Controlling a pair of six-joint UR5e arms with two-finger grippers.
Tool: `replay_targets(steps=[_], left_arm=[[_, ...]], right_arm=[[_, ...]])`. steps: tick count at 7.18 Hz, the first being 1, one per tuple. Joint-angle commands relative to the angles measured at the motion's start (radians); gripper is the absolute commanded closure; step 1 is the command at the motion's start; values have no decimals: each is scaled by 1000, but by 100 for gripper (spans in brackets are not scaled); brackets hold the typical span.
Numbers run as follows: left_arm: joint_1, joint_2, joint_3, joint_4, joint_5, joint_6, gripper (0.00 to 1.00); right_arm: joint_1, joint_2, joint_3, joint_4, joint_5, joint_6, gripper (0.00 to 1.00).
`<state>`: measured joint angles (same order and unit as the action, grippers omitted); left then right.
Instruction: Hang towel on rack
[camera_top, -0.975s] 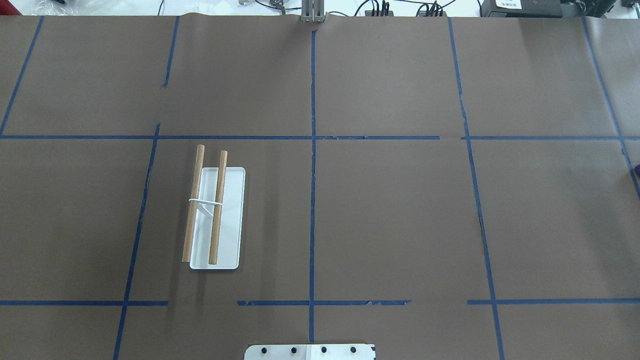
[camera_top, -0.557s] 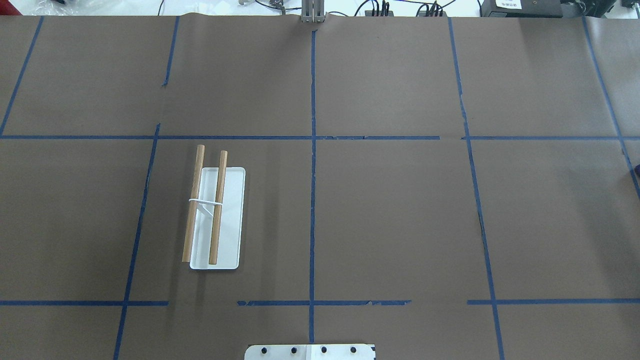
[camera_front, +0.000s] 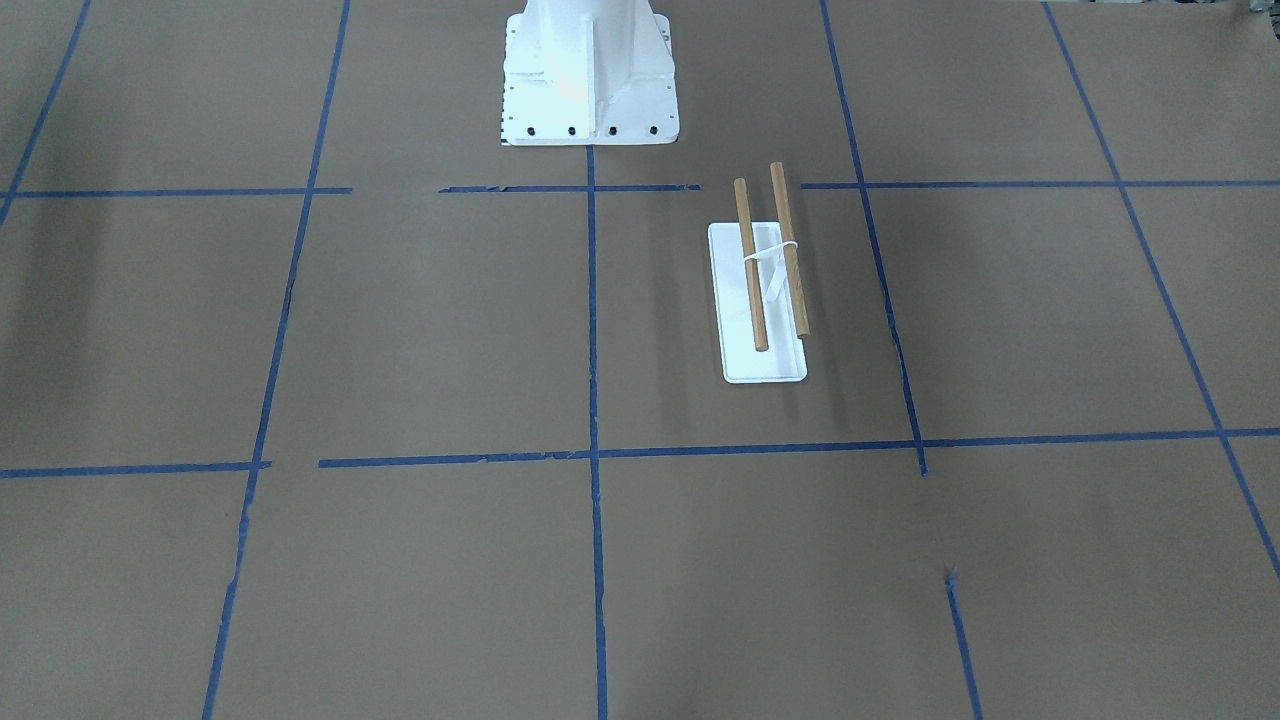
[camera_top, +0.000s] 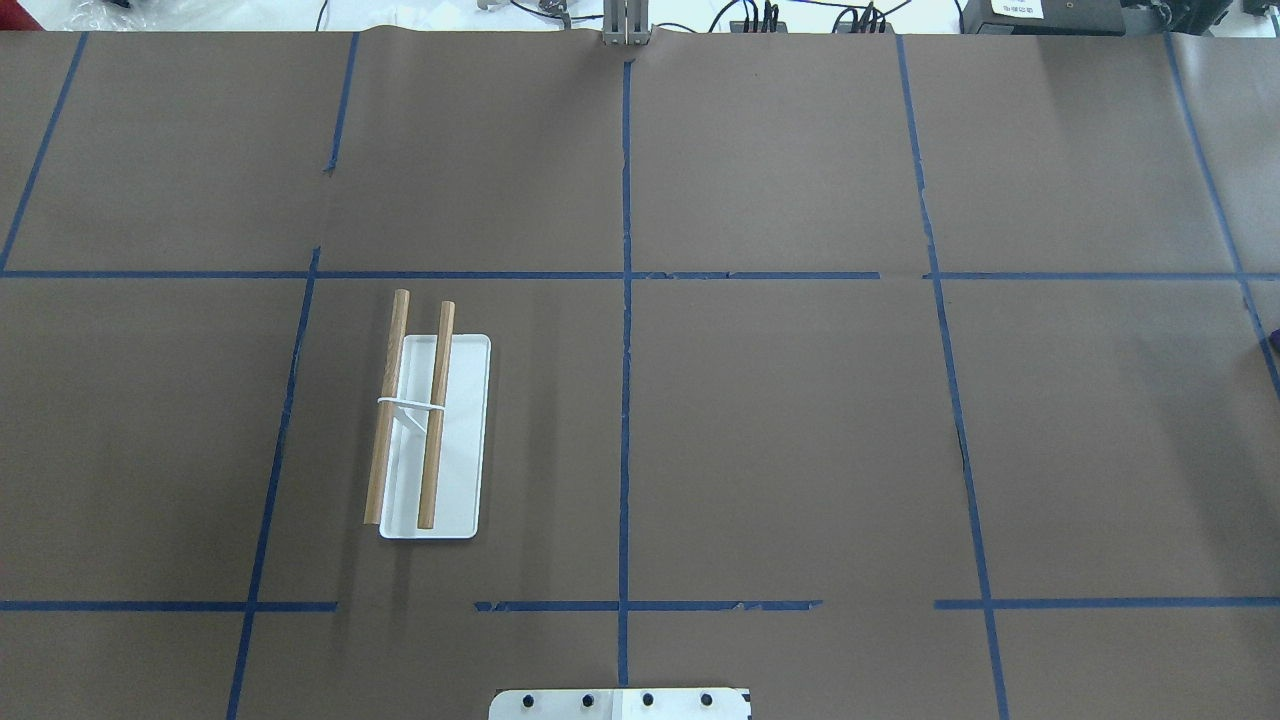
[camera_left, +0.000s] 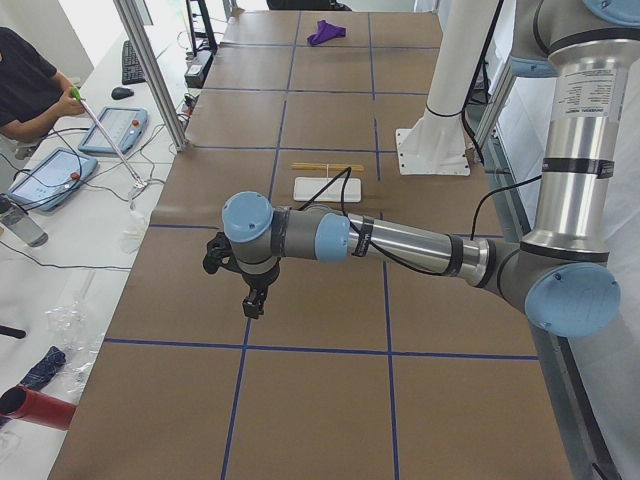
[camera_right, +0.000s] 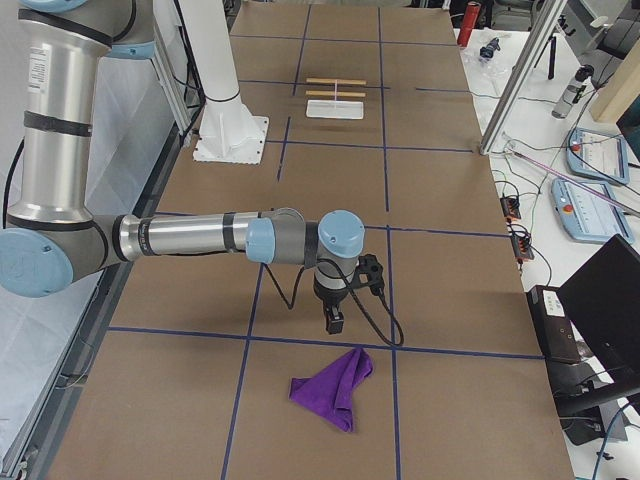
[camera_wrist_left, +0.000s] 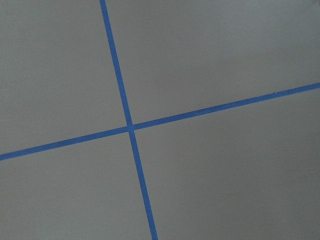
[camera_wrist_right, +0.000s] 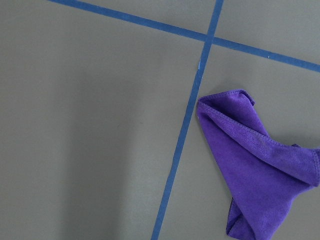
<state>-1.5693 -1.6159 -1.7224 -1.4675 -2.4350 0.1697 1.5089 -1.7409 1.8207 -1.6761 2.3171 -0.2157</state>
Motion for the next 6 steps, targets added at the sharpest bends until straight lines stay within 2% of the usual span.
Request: replay_targets(steps=[1, 3, 4, 6], left_arm=[[3, 2, -2, -7, -1, -2, 0], [3, 8, -10, -7, -3, -4, 0], [3, 8, -9, -7, -3, -4, 0], [3, 7, -8, -8, -3, -10, 0]], right_arm=[[-4, 0, -104, 106, -1, -4, 0], [-4, 9, -252, 249, -5, -5, 0], [-4, 39, -340, 316, -10, 1, 4], [-4, 182, -571, 340, -35, -1, 11]])
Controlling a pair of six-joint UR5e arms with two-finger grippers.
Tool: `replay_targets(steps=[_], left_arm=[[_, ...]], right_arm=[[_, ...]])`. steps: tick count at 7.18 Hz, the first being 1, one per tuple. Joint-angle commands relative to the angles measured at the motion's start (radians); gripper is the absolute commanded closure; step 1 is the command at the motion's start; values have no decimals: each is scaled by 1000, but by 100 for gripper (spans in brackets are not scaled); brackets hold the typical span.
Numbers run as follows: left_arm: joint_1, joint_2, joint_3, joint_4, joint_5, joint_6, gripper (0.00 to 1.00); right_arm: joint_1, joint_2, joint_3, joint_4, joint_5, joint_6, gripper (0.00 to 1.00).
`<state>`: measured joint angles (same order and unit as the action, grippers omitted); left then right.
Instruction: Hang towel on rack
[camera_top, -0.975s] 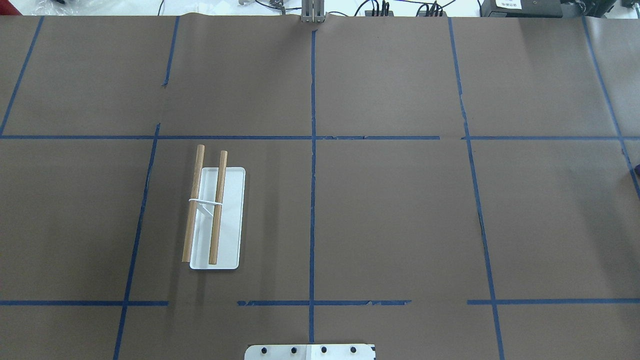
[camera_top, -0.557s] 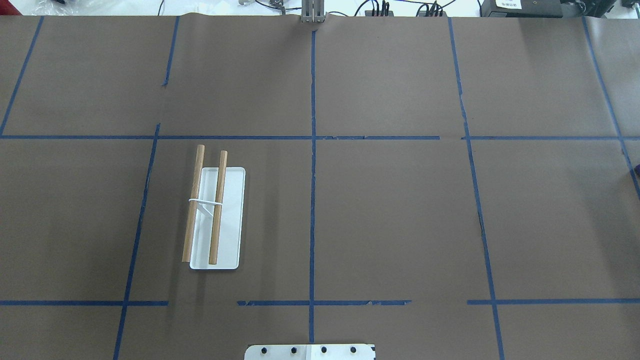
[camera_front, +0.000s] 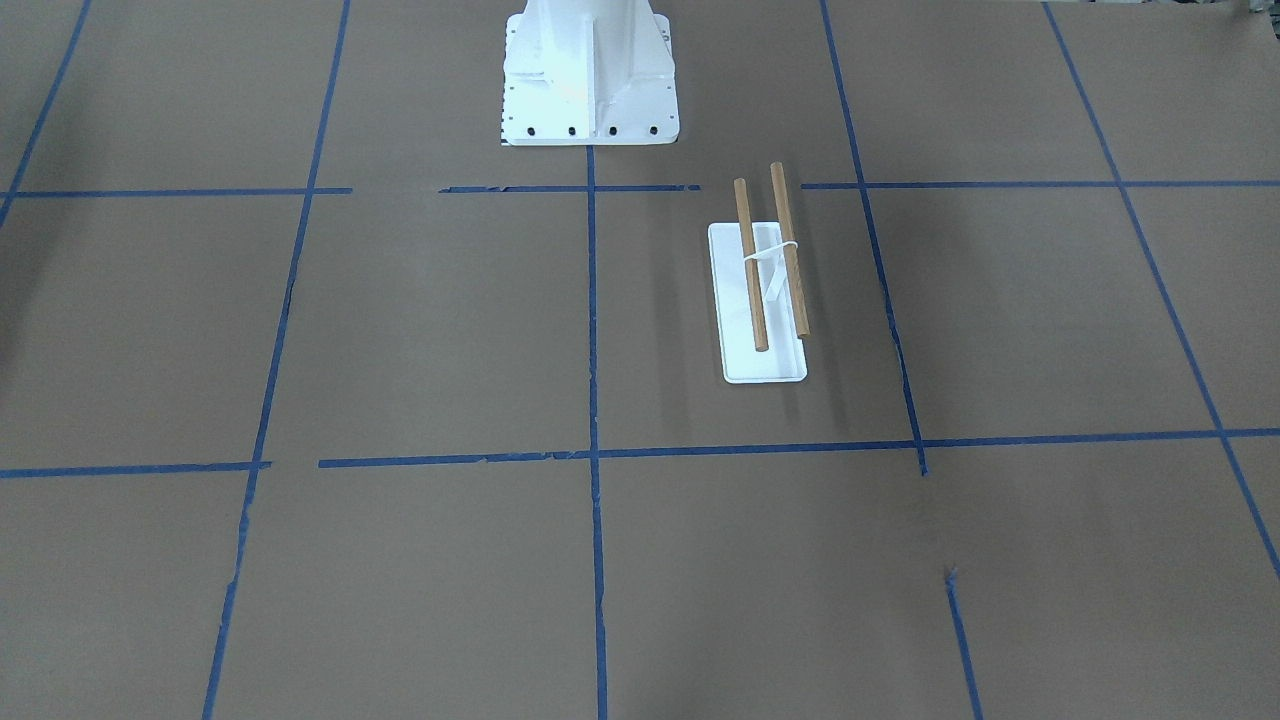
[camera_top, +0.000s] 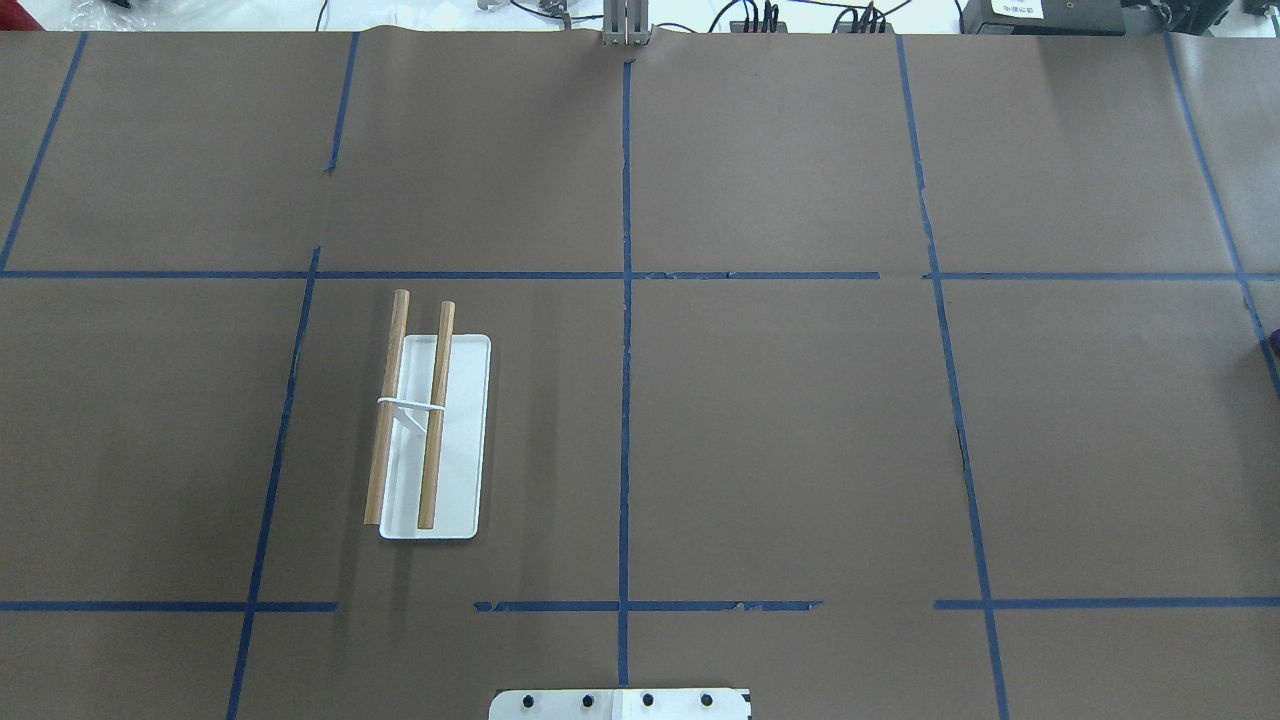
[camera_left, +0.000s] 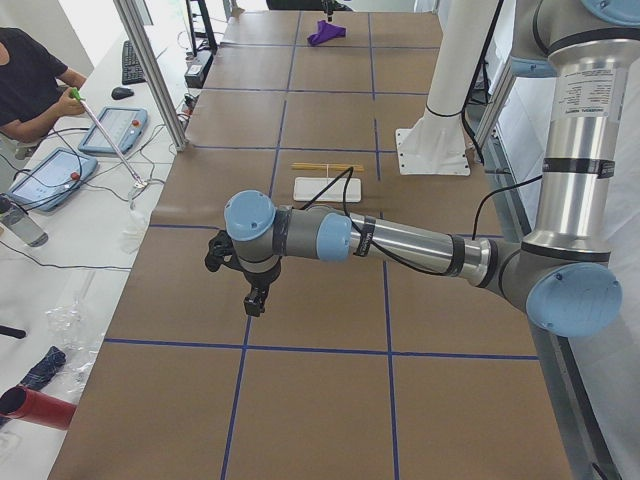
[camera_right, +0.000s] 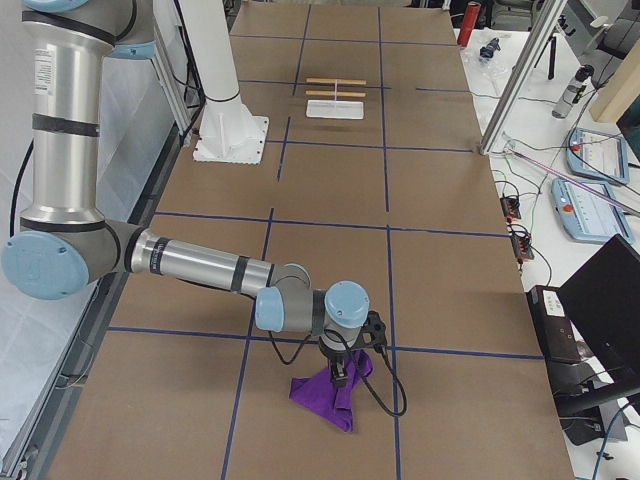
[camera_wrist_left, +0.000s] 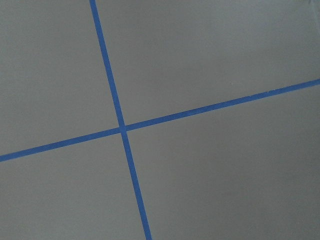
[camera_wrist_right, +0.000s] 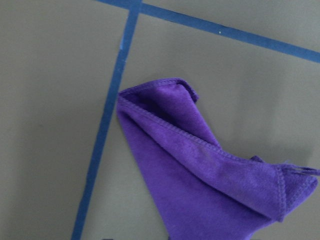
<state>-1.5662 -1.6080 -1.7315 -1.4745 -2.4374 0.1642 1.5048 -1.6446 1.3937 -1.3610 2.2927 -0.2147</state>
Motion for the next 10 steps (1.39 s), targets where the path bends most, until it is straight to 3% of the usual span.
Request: replay_targets(steps=[1, 2, 5, 6, 8, 9, 10], left_arm=[[2, -3, -2, -1, 0, -15, 0], [2, -3, -2, -18, 0, -18, 0], [3, -3, 6, -85, 0, -86, 0], [3, -3, 0, -86, 0, -88, 0], [3, -3, -2, -86, 0, -86, 0], [3, -1, -10, -86, 0, -88, 0], [3, -1, -8, -86, 0, -88, 0]], right_arm=[[0, 95, -175, 34, -16, -6, 15], [0, 89, -180, 39, -60, -5, 19], [0, 97, -209, 39, -65, 1, 27], [0, 97, -214, 39, -67, 0, 35], [0, 98, -226, 40, -84, 1, 42], [0, 101, -226, 39, -85, 3, 87], [0, 103, -225, 40, -85, 3, 100]])
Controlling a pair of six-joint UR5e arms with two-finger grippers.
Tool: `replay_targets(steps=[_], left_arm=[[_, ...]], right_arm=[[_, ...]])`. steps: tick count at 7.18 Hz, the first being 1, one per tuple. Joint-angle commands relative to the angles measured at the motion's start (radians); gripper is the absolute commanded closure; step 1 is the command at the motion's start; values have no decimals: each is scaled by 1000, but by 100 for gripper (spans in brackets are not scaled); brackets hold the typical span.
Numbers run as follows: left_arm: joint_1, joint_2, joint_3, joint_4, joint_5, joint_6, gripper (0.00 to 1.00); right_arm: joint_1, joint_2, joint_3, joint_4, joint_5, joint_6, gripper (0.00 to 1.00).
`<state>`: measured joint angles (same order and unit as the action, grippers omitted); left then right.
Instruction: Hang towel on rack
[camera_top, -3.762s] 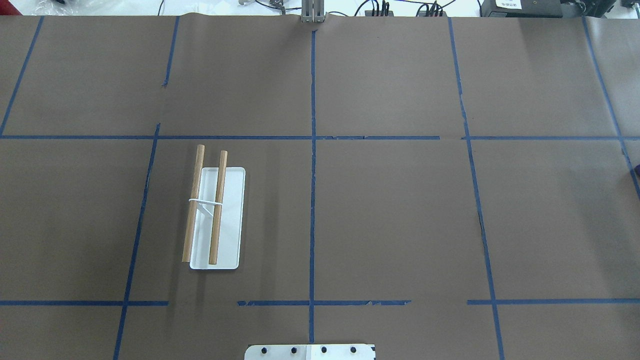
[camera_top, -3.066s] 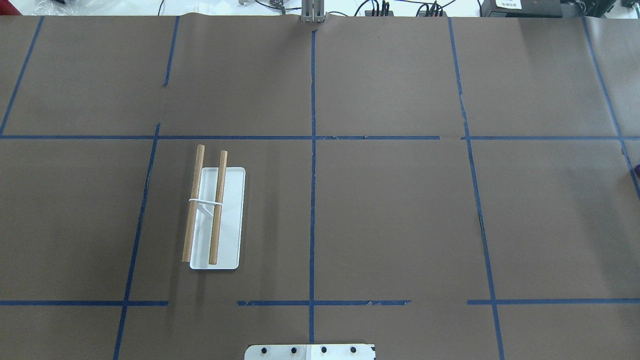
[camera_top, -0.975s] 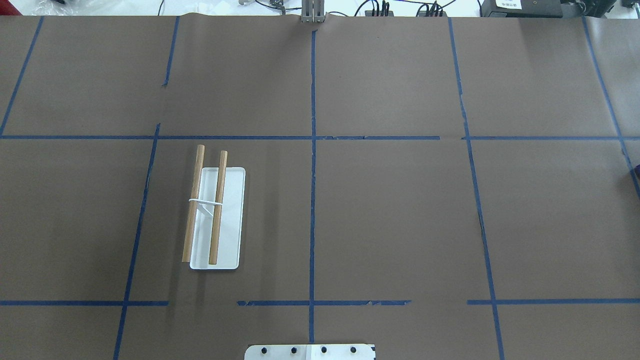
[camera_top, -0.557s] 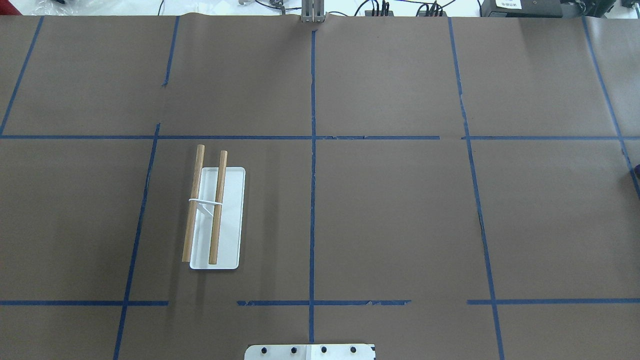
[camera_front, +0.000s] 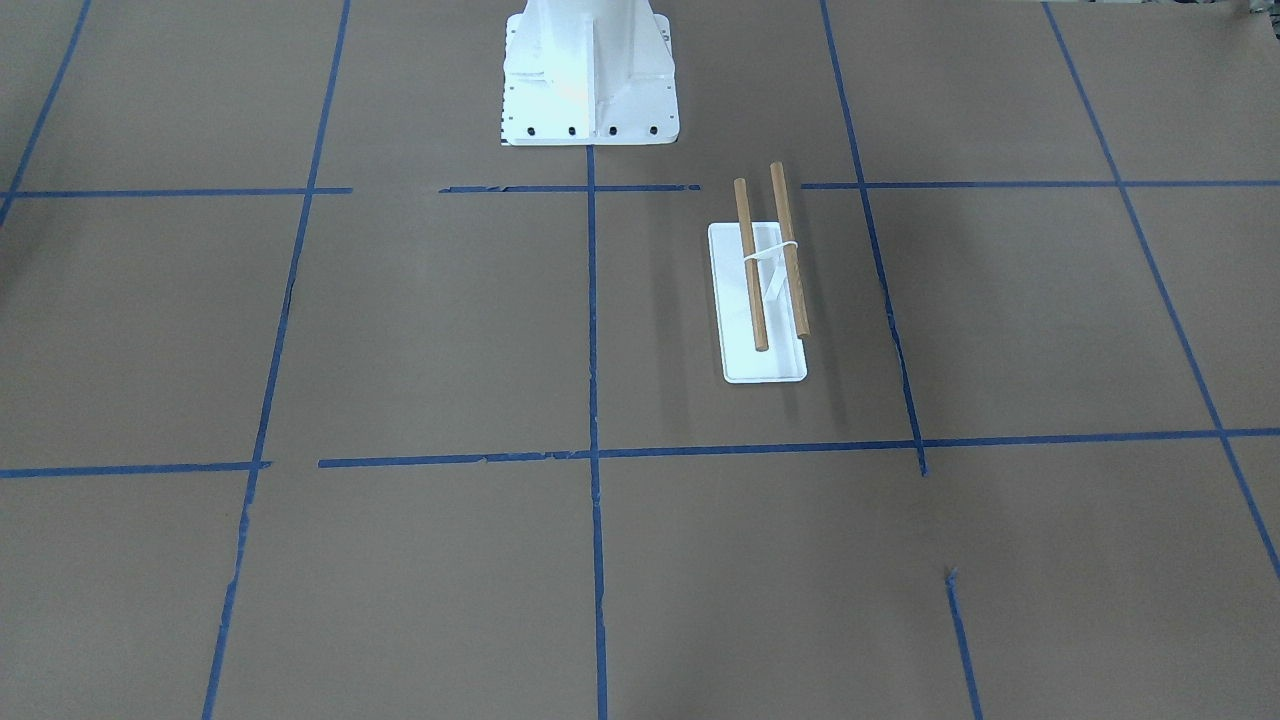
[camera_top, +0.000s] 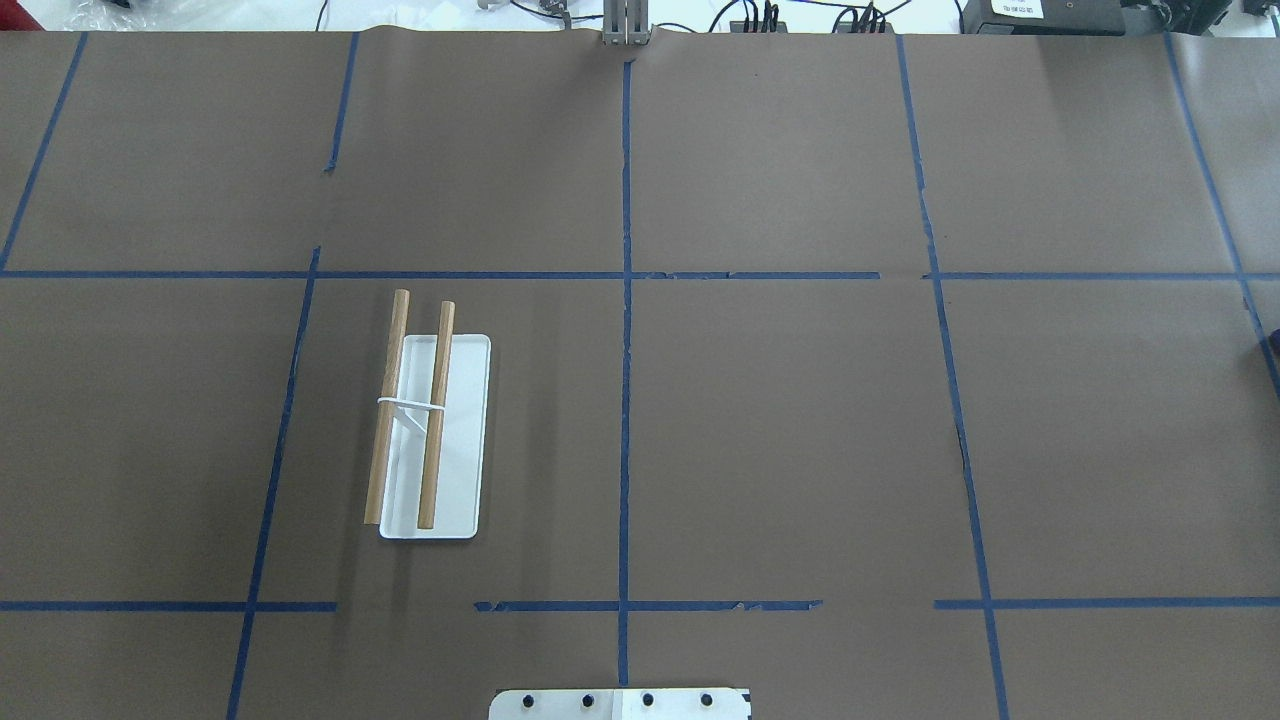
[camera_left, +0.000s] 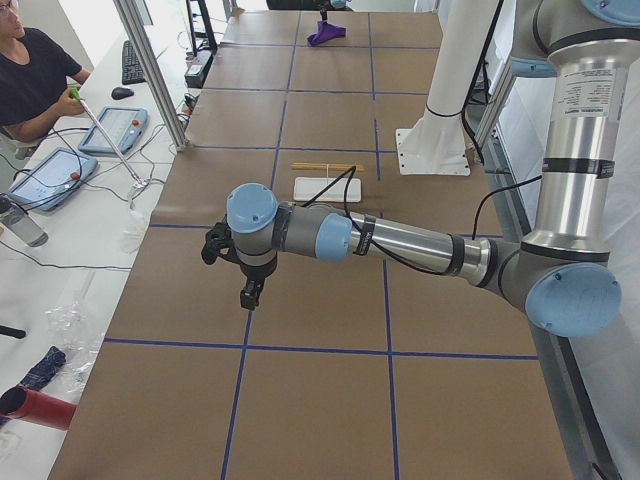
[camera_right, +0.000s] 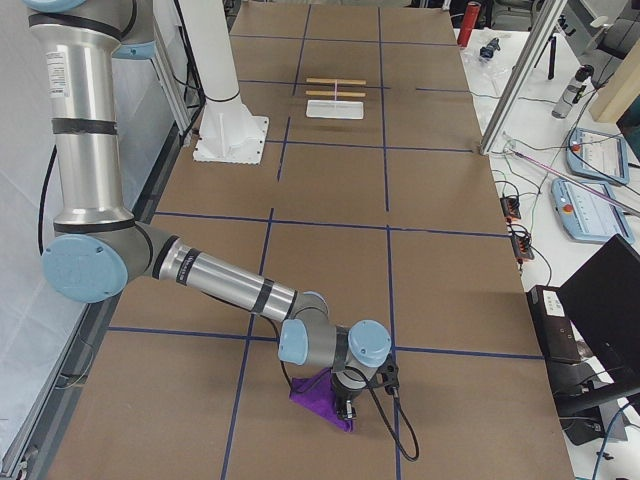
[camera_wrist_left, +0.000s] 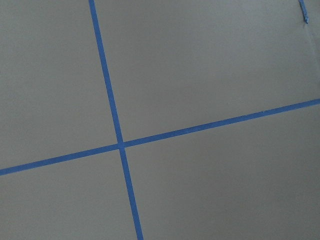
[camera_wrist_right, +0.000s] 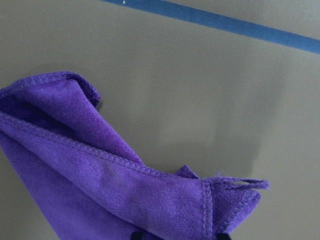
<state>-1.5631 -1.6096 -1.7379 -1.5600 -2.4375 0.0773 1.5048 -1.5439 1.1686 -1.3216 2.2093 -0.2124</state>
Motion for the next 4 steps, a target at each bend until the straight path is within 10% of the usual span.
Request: replay_targets(steps=[1, 4], left_arm=[[0, 0, 4, 0, 2, 1, 0], [0, 0, 3, 0, 2, 1, 0]], right_arm=[[0, 2, 3, 1, -2, 2, 100], [20, -21, 209, -68, 42, 59, 100]])
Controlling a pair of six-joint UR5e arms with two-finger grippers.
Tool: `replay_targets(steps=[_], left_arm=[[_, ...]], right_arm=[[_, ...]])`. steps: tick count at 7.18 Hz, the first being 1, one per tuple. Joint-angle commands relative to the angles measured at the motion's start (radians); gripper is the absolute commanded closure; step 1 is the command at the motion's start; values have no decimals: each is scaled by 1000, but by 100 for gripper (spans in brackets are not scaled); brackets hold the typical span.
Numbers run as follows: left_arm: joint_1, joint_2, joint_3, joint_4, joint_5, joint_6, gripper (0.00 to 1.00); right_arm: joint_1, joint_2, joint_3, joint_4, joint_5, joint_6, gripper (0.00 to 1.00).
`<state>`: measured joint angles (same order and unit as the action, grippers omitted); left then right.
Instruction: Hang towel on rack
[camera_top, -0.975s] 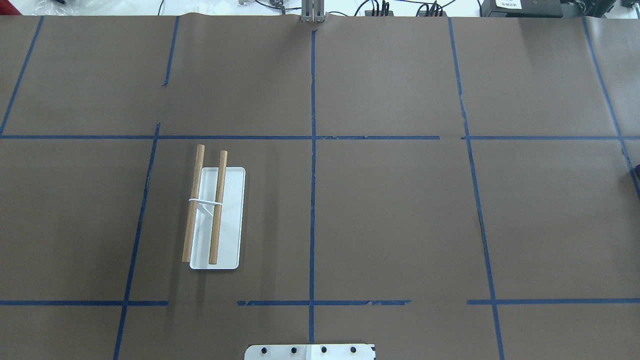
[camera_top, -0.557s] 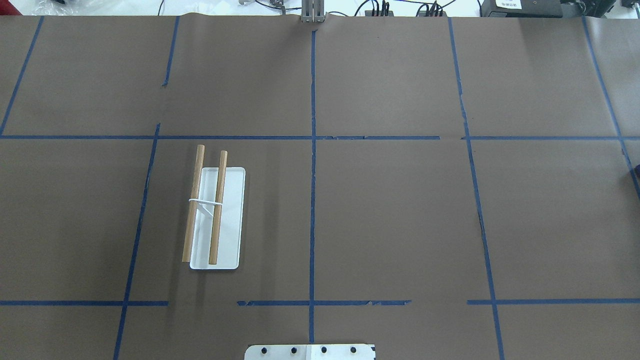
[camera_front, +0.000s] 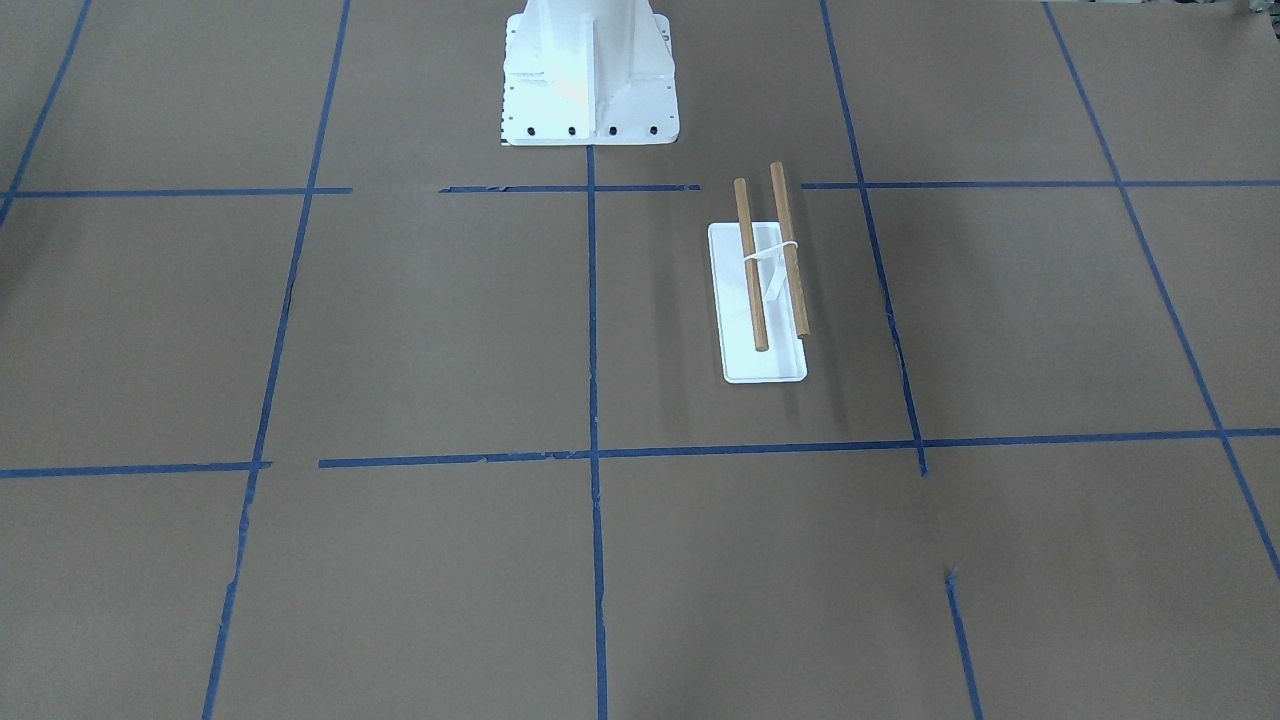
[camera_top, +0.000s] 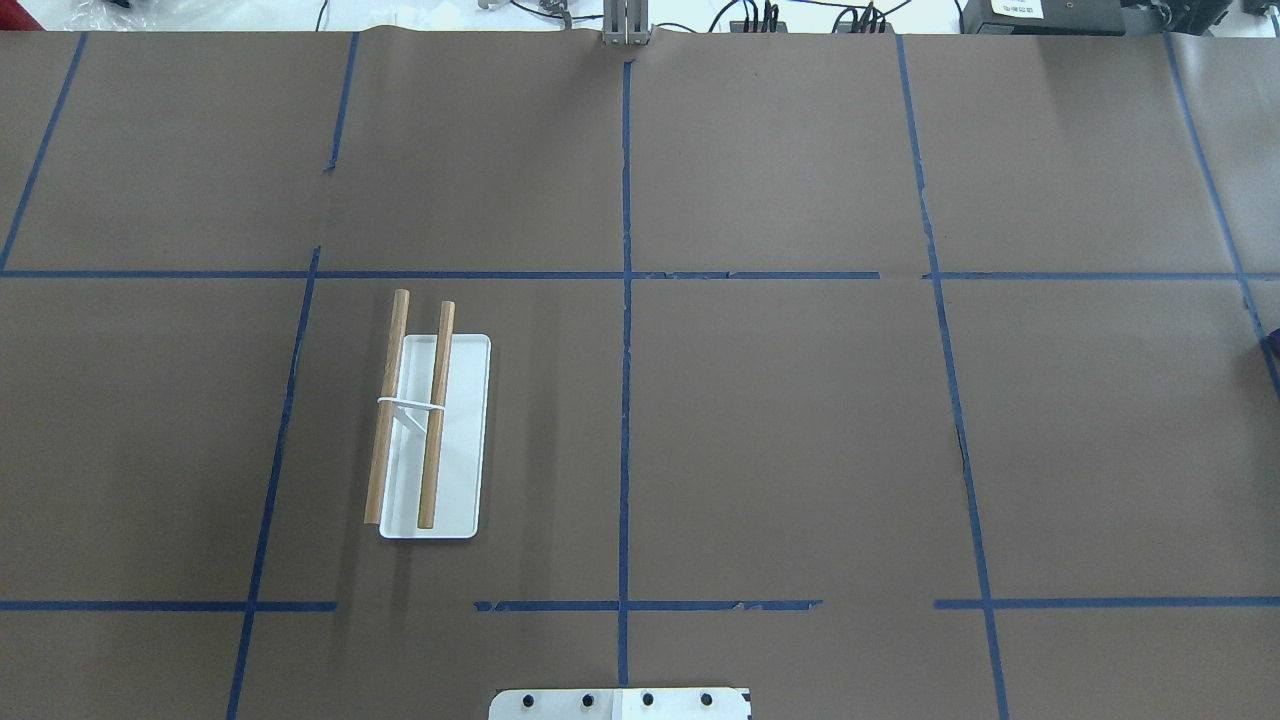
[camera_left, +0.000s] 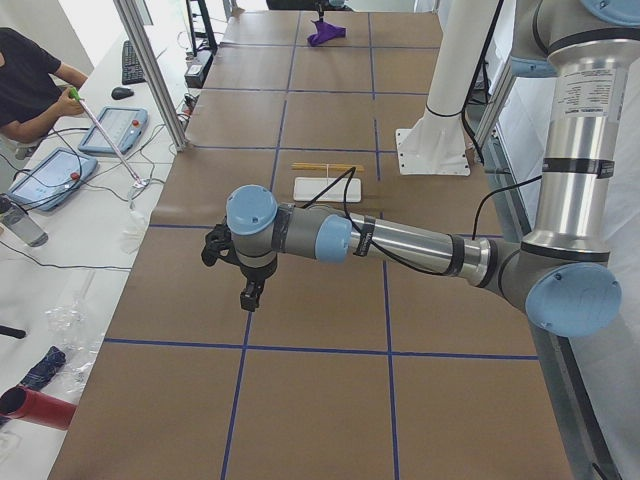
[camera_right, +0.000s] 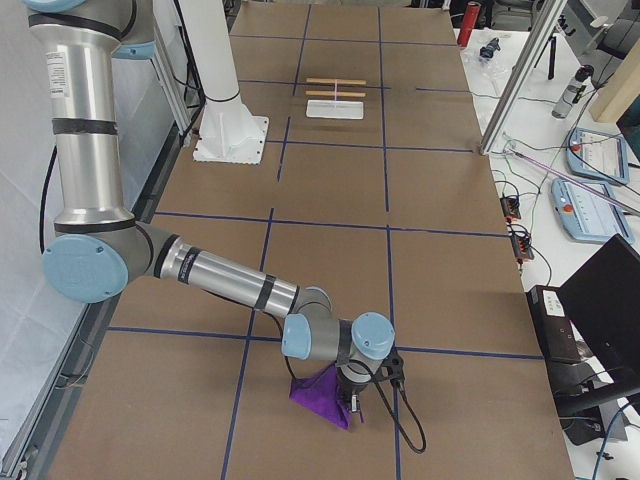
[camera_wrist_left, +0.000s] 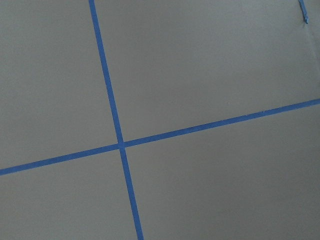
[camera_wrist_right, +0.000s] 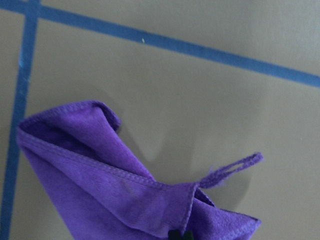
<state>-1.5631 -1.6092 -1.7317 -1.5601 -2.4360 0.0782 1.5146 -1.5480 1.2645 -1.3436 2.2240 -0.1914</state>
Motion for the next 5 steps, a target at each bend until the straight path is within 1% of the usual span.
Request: replay_targets(steps=[1, 2, 3, 4, 5], left_arm=[[0, 0, -9, 0, 0, 0, 0], [0, 0, -11, 0, 0, 0, 0], [0, 0, -20, -6, 0, -1, 0], [0, -5, -31, -8, 0, -1, 0], [0, -14, -40, -8, -1, -5, 0]], right_arm=[[10, -52, 344, -184, 75, 173, 100], [9, -76, 571, -356, 83, 281, 100], [-16, -66, 781, -514, 124, 426, 100], [-75, -29, 905, -552, 187, 631, 100], [-152, 62, 965, -548, 251, 902, 100]])
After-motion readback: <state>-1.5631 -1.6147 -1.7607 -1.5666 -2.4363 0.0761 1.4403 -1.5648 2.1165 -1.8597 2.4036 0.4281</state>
